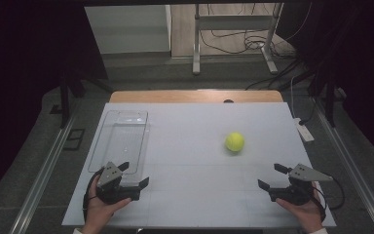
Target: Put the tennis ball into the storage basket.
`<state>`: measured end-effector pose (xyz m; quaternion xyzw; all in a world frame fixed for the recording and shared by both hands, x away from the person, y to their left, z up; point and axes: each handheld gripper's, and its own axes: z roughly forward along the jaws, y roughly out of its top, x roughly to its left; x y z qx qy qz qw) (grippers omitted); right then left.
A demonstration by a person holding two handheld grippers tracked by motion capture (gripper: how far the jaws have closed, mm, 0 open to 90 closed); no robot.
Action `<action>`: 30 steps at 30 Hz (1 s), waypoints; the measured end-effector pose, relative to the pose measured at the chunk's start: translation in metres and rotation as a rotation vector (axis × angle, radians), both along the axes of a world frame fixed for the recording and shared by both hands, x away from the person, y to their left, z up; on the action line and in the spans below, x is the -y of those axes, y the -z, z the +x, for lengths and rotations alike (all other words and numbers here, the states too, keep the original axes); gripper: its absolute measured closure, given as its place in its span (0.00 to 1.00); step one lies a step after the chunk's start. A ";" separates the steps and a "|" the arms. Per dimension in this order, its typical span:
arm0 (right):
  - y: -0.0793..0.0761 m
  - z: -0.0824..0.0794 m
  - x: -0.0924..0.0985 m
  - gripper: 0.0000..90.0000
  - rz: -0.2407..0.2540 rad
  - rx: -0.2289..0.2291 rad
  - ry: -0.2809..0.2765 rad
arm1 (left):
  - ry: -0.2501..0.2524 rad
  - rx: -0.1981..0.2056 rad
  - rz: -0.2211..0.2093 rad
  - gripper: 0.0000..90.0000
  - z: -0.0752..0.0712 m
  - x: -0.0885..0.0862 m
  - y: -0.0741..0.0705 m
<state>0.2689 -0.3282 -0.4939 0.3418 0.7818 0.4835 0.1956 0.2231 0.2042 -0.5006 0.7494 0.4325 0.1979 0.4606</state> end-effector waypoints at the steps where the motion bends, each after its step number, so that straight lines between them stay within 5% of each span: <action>1: 0.000 0.000 0.000 0.13 -0.001 -0.001 -0.001 | 0.000 -0.001 0.000 0.10 0.000 0.000 0.000; 30: -0.001 0.001 -0.001 0.13 0.025 -0.003 -0.005 | -0.013 0.006 0.003 0.11 -0.003 0.004 -0.003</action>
